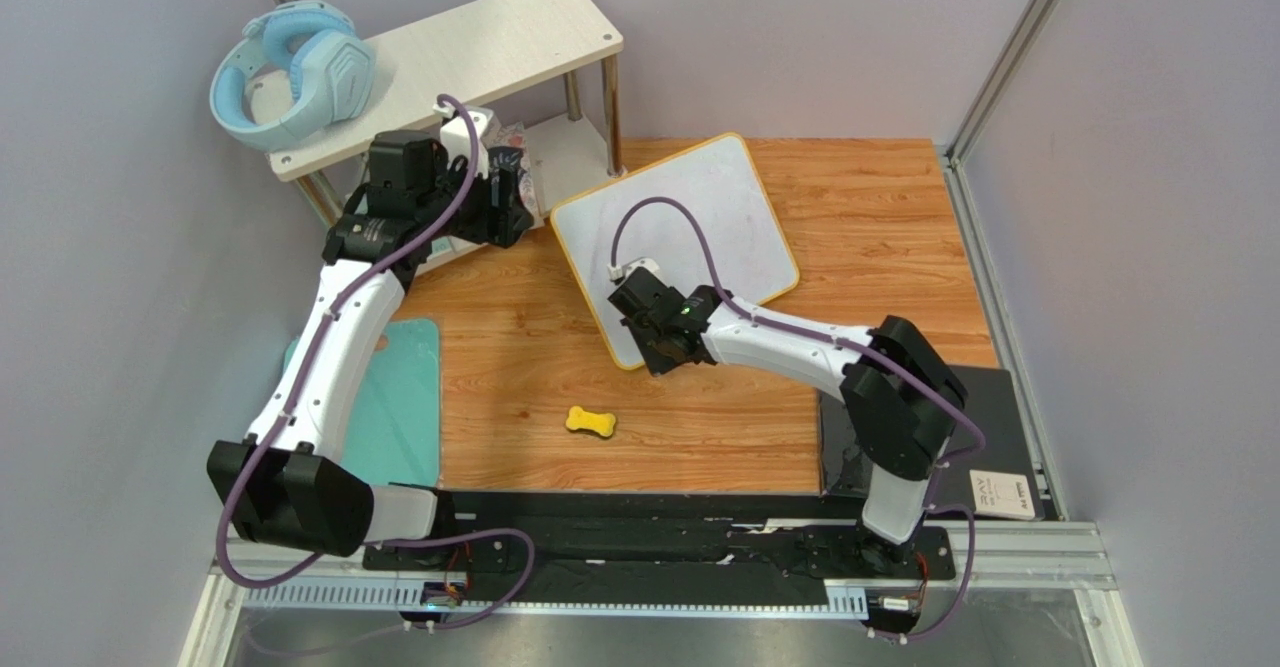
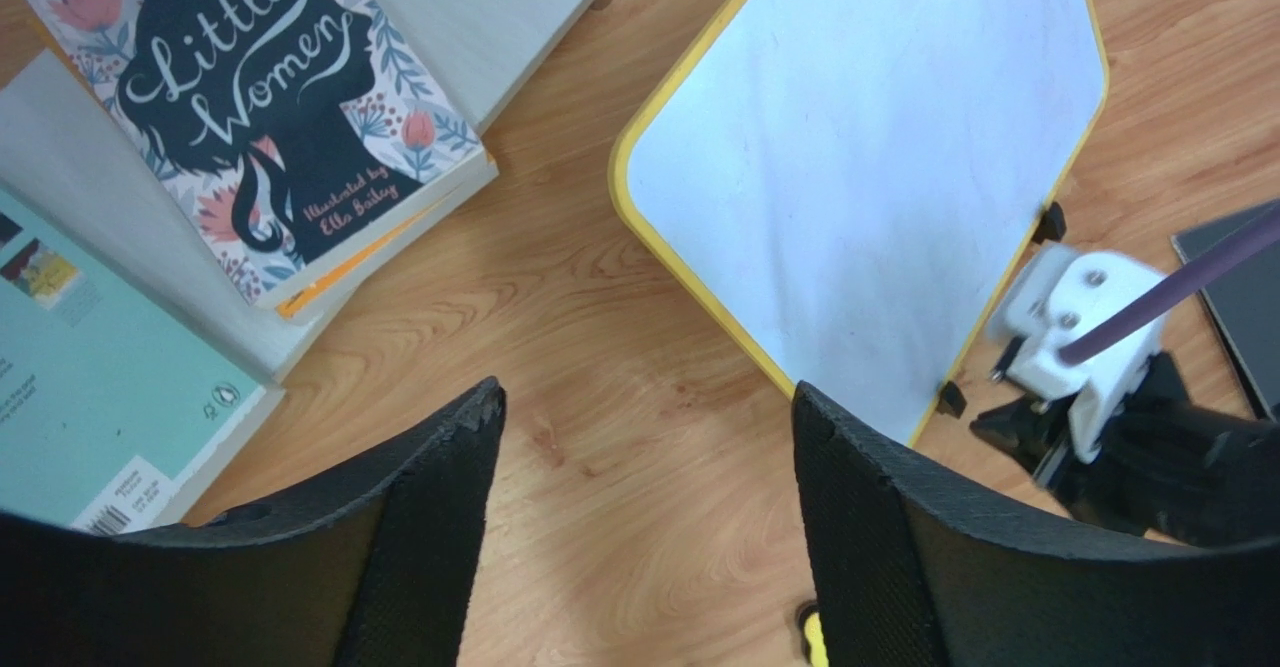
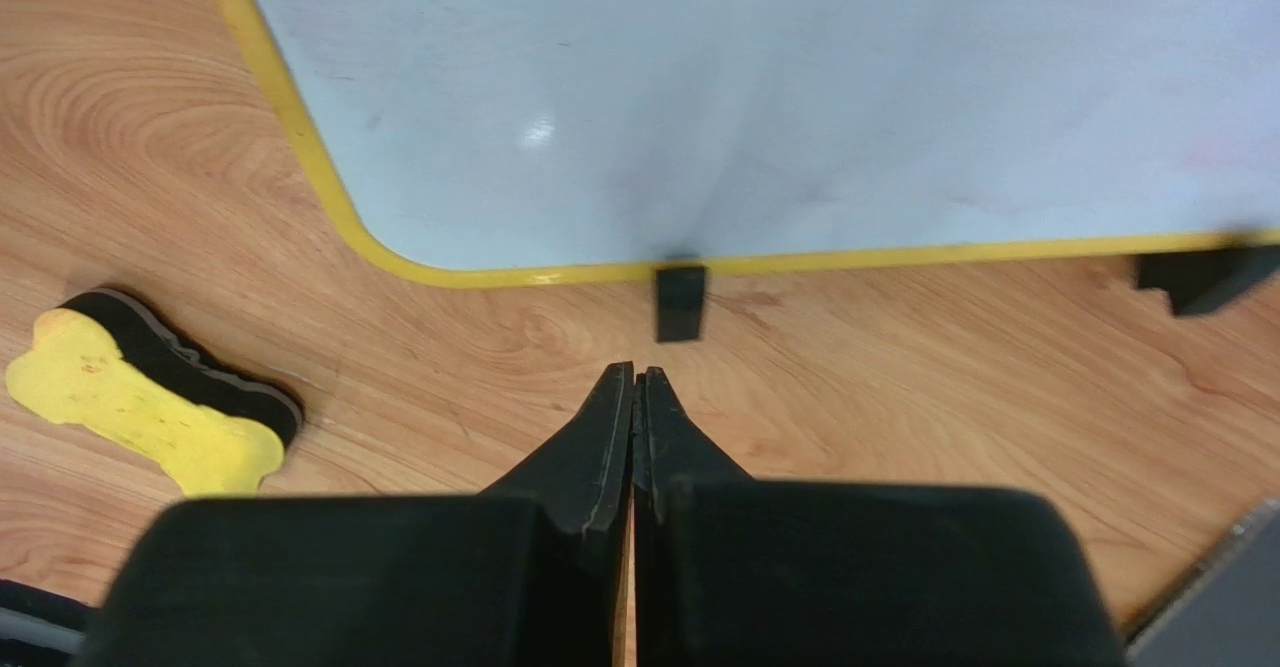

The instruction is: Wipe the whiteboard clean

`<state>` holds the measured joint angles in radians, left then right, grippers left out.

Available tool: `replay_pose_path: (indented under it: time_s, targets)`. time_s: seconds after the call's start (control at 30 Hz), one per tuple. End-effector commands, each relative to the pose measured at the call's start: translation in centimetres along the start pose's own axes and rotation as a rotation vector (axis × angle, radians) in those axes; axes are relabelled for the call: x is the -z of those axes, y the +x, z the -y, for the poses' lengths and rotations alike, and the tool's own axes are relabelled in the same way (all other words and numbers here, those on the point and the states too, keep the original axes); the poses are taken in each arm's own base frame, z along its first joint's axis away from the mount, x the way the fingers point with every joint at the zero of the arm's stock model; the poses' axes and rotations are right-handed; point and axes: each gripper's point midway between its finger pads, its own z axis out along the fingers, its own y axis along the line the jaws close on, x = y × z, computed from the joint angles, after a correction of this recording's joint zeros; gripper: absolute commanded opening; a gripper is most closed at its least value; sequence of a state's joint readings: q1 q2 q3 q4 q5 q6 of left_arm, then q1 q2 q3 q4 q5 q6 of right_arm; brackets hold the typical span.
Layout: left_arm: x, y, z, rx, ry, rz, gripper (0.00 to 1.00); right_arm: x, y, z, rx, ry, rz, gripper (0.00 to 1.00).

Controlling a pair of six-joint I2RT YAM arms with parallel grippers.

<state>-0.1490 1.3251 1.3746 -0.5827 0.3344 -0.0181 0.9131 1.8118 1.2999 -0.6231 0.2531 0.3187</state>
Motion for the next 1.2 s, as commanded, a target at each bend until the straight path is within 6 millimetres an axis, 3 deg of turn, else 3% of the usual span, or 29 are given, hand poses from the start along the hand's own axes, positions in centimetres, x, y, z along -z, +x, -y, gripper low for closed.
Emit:
replay_pose_path:
  time_s: [0.0, 0.07, 0.1, 0.27, 0.5, 0.9, 1.17]
  targets:
    - [2.2, 0.7, 0.8, 0.040, -0.006, -0.012, 0.77, 3.0, -2.1, 3.9, -0.072, 0.082, 0.099, 0.00]
    - [2.7, 1.0, 1.2, 0.057, 0.001, -0.021, 0.83, 2.1, -1.5, 4.8, -0.076, 0.102, 0.072, 0.00]
    - [3.1, 1.0, 1.4, 0.062, -0.002, -0.017, 0.99, 1.6, -1.3, 5.2, -0.081, 0.109, 0.064, 0.00]
    - [4.7, 1.2, 2.0, 0.091, -0.001, -0.034, 0.99, -1.1, 0.0, 5.1, -0.049, 0.116, 0.008, 0.00]
    - [8.2, -0.2, 3.4, 0.103, 0.002, 0.024, 0.99, -3.7, 1.5, 4.2, -0.033, 0.087, -0.051, 0.00]
    - [10.5, -0.4, 4.7, 0.129, 0.030, -0.019, 0.99, -3.2, -1.1, 0.0, 0.011, -0.027, -0.009, 0.00]
    - [12.5, -1.1, 5.4, 0.127, 0.030, 0.003, 0.99, -3.4, -2.4, -4.6, 0.097, -0.130, 0.003, 0.00]
